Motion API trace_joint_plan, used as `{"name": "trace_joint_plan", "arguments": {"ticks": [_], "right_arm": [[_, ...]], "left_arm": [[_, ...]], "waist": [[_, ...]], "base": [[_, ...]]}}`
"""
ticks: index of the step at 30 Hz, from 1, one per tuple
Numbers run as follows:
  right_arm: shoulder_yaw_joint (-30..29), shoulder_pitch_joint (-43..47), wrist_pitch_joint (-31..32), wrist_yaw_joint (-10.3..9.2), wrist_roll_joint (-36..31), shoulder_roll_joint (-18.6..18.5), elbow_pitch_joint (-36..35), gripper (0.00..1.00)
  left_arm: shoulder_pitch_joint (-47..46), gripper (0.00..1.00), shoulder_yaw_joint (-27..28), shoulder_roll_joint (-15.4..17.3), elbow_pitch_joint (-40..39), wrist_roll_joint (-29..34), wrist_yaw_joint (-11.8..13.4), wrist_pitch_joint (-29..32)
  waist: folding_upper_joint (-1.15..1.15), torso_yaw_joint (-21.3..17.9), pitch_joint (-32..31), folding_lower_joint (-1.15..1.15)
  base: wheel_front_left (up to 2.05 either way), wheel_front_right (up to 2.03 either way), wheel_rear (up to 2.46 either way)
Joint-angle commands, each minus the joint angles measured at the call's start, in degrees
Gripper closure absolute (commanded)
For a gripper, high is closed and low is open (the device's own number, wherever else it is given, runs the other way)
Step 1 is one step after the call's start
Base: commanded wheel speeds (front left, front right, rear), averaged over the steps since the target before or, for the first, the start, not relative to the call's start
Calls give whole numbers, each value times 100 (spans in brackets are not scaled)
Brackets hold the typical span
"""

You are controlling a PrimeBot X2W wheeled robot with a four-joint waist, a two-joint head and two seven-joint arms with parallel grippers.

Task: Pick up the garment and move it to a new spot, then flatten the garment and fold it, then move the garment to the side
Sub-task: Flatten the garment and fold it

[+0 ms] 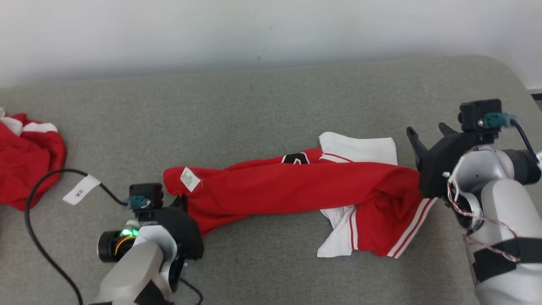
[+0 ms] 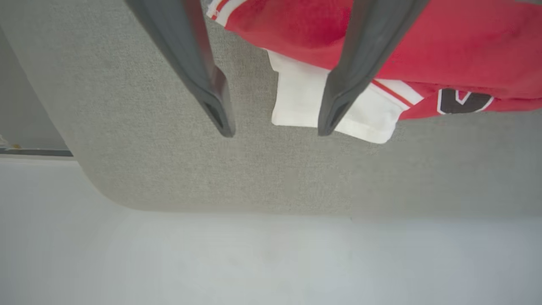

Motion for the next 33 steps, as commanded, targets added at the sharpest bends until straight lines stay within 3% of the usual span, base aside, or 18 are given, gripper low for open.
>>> {"name": "trace_joint_plan", "arguments": {"ticks": [1, 8, 22, 23, 24, 25, 27, 33], "right_arm": [[83, -237, 70, -13, -40, -121, 310, 0], [158, -1024, -49, -13, -323, -577, 1702, 0], [230, -1455, 182, -13, -398, -627, 2984, 0], [231, -1451, 228, -13, -414, -627, 3054, 8], [222, -1461, 259, -13, -432, -626, 3115, 26], [211, -1469, 286, -13, -447, -627, 3158, 27], [181, -1456, 398, -13, -486, -636, 3234, 0], [116, -1421, 501, -13, -542, -688, 3169, 0]], "left_arm": [[-121, 100, -57, -62, -56, 50, -27, -11], [-591, 100, -163, -150, -326, 133, -68, -158], [-622, 100, -317, -177, -392, 139, -98, -130], [-613, 100, -325, -176, -388, 135, -98, -119], [-604, 100, -333, -178, -384, 129, -99, -113], [-594, 100, -339, -180, -380, 121, -101, -110], [-553, 100, -348, -179, -365, 106, -99, -108], [-518, 100, -364, -165, -329, 66, -103, -93]], "waist": [[0, 245, 255, 0], [0, 707, 923, 0], [0, 954, 1156, 0], [0, 958, 1147, 0], [0, 960, 1136, 0], [0, 957, 1119, 0], [0, 941, 1065, 0], [0, 881, 915, 0]], "base": [[0, 0, 0], [0, 0, 0], [0, 0, 0], [0, 0, 0], [0, 0, 0], [0, 0, 0], [0, 0, 0], [0, 0, 0]]}}
